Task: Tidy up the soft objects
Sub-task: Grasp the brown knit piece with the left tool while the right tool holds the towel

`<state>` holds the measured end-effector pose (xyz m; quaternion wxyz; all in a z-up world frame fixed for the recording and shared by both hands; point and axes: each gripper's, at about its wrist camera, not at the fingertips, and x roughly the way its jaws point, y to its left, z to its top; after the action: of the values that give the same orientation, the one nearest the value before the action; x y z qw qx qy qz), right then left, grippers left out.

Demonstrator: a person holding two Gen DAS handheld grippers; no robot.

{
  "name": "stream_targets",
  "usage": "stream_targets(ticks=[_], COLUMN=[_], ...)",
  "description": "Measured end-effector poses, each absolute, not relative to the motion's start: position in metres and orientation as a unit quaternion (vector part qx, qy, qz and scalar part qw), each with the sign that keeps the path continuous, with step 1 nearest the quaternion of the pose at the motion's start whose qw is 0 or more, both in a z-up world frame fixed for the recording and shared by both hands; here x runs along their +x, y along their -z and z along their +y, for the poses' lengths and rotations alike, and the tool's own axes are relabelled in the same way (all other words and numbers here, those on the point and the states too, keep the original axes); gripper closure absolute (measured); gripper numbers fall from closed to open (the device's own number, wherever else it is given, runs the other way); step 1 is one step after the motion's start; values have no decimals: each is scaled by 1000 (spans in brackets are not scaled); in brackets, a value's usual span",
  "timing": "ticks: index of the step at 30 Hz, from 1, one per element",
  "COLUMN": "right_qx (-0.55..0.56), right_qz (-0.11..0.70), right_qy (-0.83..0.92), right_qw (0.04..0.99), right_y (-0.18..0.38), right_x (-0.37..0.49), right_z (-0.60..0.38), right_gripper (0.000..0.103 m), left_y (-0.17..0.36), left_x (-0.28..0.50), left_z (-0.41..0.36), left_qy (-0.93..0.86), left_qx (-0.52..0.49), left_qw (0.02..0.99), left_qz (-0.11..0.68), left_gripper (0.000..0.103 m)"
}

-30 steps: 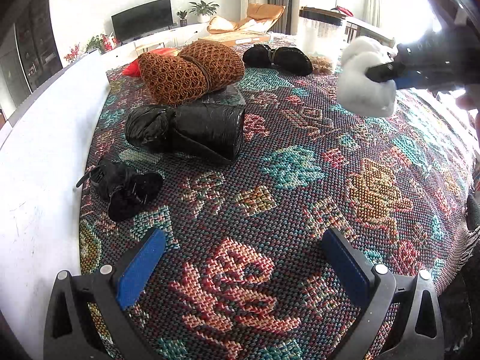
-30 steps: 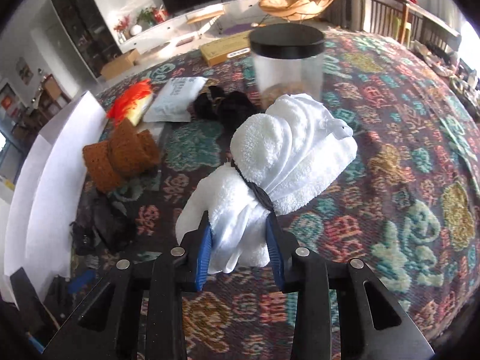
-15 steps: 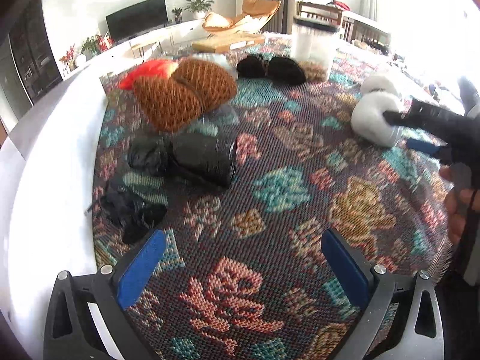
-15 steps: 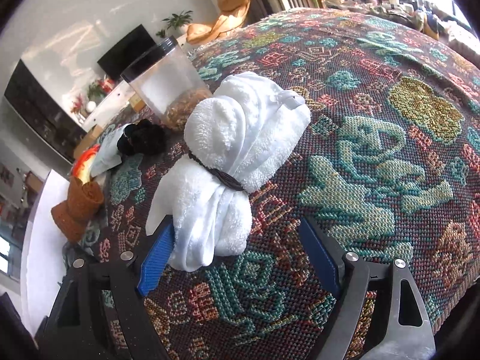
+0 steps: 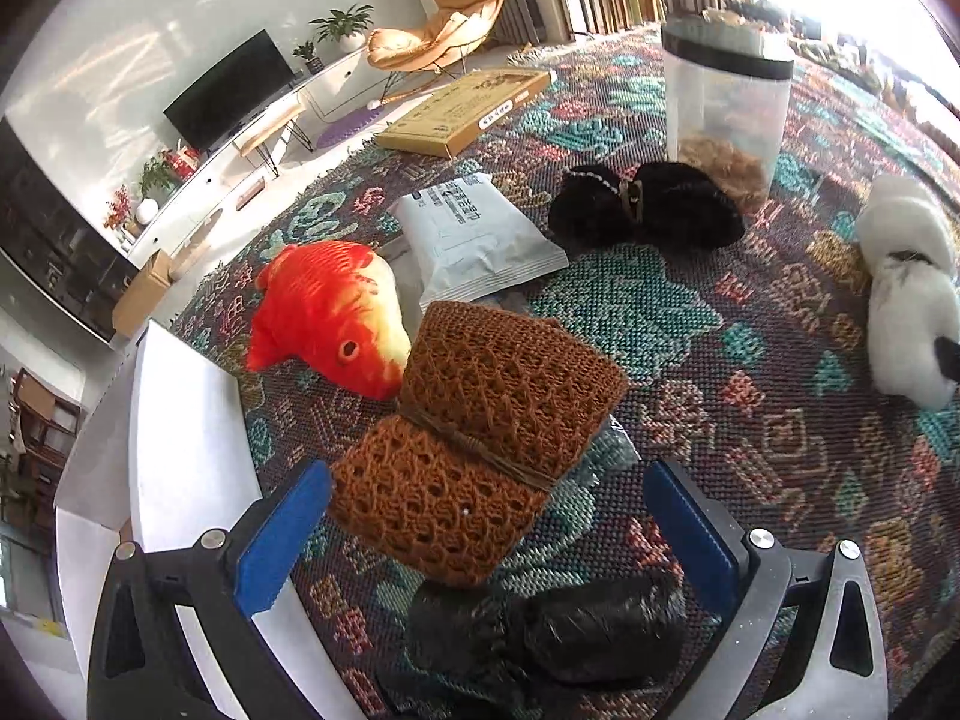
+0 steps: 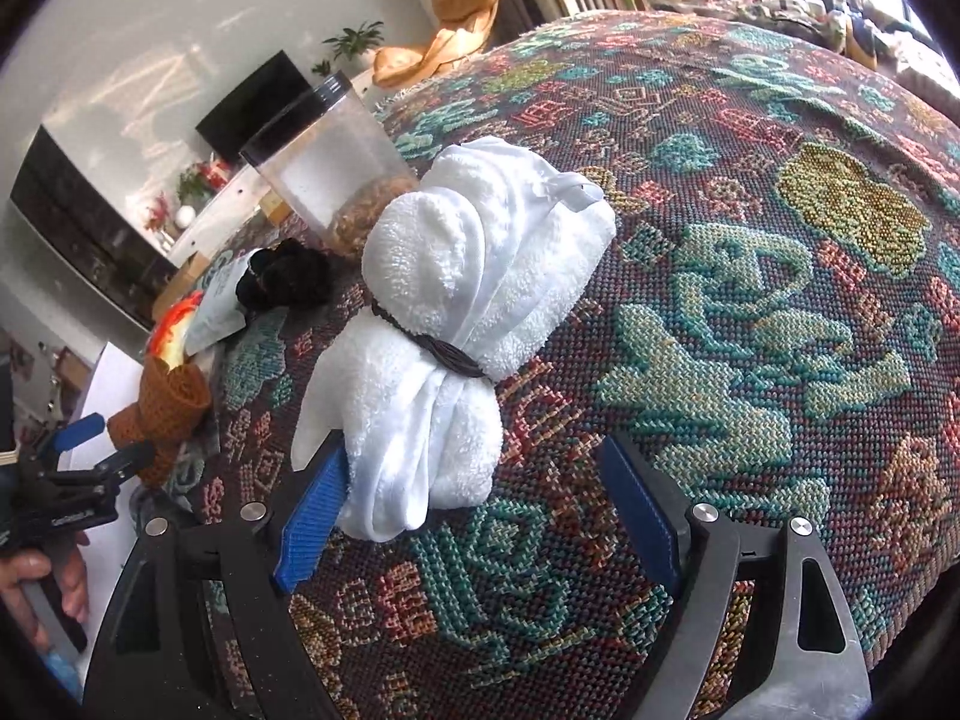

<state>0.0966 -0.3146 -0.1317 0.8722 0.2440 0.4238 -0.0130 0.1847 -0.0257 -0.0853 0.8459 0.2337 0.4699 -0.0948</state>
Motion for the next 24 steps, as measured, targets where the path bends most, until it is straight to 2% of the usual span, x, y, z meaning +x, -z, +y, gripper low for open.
stream_targets(ticks=[2,3,5,8,12,13,14,15,18,24], right_qx=[246,250,261,294,304,272,241,226,197,149], right_qz=[423,422,413,420,487,488,494,498,471,431], right_qy=[12,11,5,-19,-43,-40,-45,-49,-53,-104], right_qw=[872,872,872,858,818,828,834,836,858,884], right_y=[131,131,127,121,131,127,123,118,93,43], right_x=[96,96,92,94,124,130,135,137,126,93], right_z=[-315,-315,-319,-321,-312,-307,-301,-298,-290,-254], right_gripper=[18,18,18,18,18,23,39,67,70,70], left_y=[93,94,89,76,63,59,53,46,27,-16], left_x=[193,197,203,207,200,197,193,187,173,132], left_z=[-30,-29,-20,2,23,28,34,39,55,85], left_qy=[93,94,85,92,100,106,113,122,143,189], left_qx=[250,244,208,127,59,41,21,1,-44,-111], left_qw=[840,841,846,857,863,863,864,865,870,883], left_qz=[473,473,483,490,492,492,490,487,470,415], left_gripper=[1,17,41,55,60,61,62,67,68,68])
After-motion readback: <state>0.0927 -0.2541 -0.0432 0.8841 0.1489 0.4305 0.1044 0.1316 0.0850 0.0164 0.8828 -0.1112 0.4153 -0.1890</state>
